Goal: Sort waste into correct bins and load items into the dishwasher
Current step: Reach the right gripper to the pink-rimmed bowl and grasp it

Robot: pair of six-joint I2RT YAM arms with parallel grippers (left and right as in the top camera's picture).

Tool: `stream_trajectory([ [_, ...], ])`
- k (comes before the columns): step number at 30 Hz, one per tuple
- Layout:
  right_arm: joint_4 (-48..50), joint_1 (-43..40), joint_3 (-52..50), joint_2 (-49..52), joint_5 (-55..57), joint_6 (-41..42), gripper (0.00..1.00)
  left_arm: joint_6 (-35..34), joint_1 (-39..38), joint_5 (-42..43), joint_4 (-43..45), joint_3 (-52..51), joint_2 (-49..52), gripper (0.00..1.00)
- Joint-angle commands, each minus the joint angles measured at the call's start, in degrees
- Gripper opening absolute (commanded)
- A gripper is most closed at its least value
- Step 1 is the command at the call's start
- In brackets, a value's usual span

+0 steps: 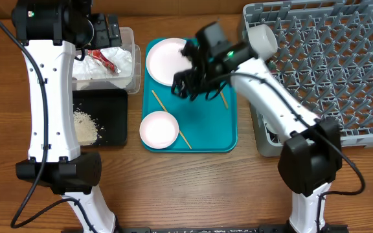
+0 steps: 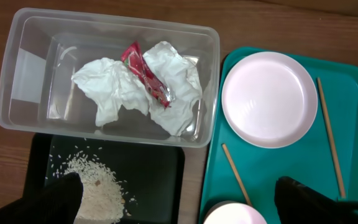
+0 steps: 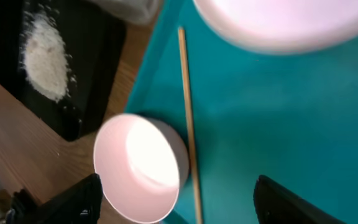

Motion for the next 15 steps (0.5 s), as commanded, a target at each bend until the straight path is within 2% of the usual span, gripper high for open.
stream_trajectory([
  [1, 1.7, 2.8, -4.8, 1.1, 4.3, 11.5, 0.78, -1.0, -0.1, -0.7, 0.1, 0.9, -0.3, 1.00],
  [6, 6.6, 6.2, -10.4, 1.1, 4.8, 17.0, 0.67, -1.0, -0.1, -0.7, 0.1, 0.9, -0.3, 1.00],
  [10, 8.3, 7.7, -12.9, 1.1, 7.8, 21.1, 0.44, -1.0, -0.1, -0.7, 0.1, 0.9, -0.3, 1.00],
  [15, 8.4, 7.3, -12.9, 1.1, 8.1, 21.5, 0.34, -1.0, -0.1, -0.7, 0.1, 0.9, -0.3, 1.00],
])
